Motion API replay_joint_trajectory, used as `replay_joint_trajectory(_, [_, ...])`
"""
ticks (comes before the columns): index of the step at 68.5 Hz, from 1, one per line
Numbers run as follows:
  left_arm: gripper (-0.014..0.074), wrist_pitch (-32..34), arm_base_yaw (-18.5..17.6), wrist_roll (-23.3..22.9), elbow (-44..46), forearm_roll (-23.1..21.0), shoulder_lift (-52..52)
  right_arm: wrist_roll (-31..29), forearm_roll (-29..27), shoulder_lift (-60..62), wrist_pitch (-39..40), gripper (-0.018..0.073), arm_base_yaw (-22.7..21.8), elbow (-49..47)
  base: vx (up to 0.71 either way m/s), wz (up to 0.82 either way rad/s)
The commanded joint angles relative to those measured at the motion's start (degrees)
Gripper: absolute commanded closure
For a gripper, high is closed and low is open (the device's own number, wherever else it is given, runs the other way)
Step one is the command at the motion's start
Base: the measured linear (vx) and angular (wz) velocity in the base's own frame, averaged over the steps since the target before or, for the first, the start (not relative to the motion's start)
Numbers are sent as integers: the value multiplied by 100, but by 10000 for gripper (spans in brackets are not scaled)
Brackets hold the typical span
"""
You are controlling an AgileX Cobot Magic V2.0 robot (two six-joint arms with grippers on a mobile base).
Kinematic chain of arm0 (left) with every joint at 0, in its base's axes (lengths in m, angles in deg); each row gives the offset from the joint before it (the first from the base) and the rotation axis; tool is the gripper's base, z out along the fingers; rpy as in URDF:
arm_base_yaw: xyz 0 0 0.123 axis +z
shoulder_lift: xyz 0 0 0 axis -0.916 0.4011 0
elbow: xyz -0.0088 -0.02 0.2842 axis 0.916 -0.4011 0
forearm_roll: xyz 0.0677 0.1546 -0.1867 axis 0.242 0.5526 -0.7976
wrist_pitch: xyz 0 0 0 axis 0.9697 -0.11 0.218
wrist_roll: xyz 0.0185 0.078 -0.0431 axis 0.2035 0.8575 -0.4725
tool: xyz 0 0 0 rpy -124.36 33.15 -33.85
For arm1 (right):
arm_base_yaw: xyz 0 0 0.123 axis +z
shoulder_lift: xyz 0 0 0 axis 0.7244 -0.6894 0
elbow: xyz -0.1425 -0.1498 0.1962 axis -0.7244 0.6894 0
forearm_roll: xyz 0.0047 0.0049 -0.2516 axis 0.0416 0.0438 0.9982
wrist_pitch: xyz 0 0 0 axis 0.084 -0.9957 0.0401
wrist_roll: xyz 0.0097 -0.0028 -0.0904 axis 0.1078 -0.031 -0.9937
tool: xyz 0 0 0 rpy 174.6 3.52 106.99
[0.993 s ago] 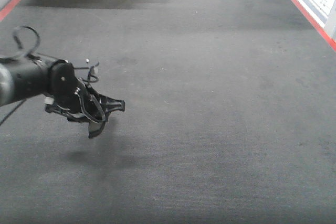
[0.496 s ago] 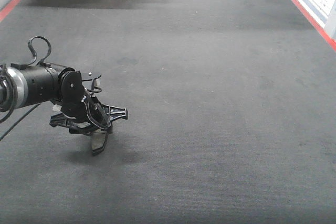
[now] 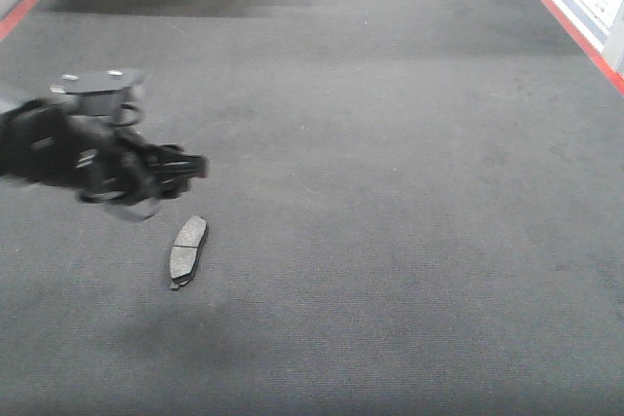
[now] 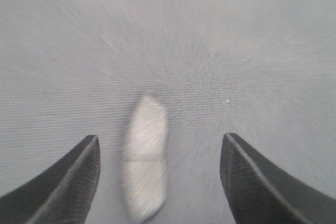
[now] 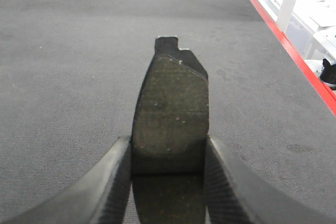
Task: Move and align brake pads A on conveyor
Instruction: 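Open the left gripper to release the pad and lift away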
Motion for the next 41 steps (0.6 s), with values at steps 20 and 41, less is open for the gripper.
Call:
replay_joint_trajectory(20, [332,577,-30,215,-1654,419,-3082,-58,55,-32,568,458,-26,-177,0,0])
replay_joint_trajectory(41, [605,566,-30,290,-2773,419,-5168,-58,55,-32,568,458,-26,-177,0,0])
